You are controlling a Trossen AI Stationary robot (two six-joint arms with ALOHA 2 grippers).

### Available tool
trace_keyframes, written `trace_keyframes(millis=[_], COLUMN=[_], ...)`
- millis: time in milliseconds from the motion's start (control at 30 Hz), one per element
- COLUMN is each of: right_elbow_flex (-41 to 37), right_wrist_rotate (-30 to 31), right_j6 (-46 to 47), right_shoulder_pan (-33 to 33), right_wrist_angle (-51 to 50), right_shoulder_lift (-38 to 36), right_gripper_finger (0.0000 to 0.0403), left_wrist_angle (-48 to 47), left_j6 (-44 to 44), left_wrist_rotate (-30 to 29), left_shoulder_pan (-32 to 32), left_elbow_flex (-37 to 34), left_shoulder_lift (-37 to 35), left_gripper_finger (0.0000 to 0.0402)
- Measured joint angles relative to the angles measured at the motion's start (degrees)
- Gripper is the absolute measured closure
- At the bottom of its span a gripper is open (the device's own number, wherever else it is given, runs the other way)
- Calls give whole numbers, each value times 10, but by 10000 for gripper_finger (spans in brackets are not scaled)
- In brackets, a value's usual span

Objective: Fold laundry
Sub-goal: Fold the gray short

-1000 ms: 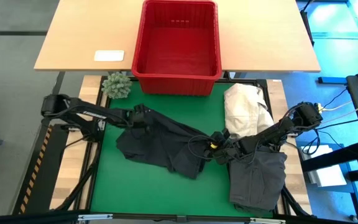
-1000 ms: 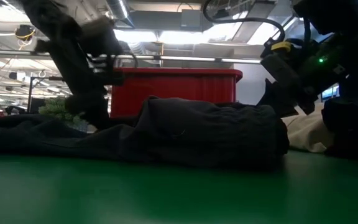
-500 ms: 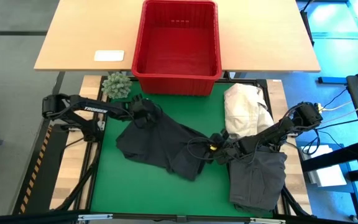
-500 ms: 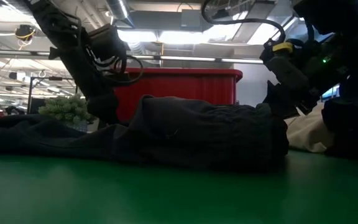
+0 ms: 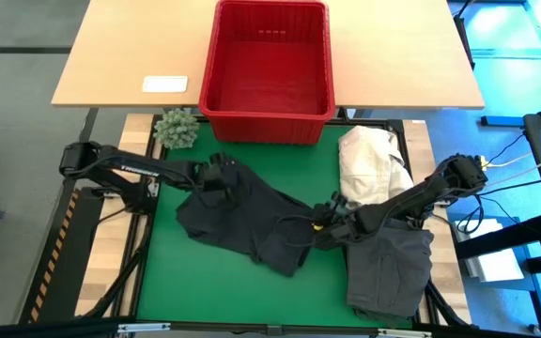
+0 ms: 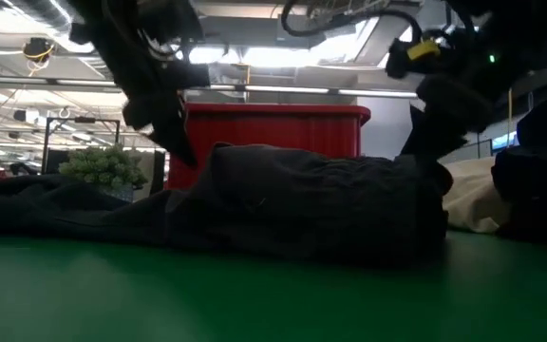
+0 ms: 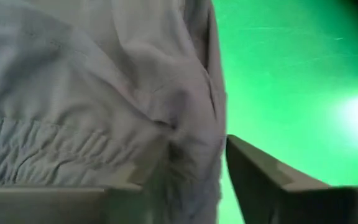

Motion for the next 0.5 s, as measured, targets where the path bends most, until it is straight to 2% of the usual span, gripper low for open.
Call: trace_keyframes(millis=[133, 233, 367, 500], right_elbow_flex=[57, 98, 144, 175], right_wrist_rotate=[6, 11, 11, -1], right_j6=[-1, -2, -13, -29], right_shoulder_pan=[0, 0, 0, 0], right_wrist_angle=[-94, -158, -210, -217], right_shoulder_lift=[0, 0, 0, 0], right_gripper_finger=[183, 149, 131, 130], left_wrist_angle=[-49, -55, -78, -94], left_j6=[-41, -69, -108, -155], left_wrist_rotate=[-2, -1, 0, 0], left_shoulder_pan=[-53, -97, -152, -196], left_elbow_flex=[31, 32, 32, 32], left_shoulder_lift=[-1, -1, -1, -1], left_gripper_finger=[239, 239, 239, 239])
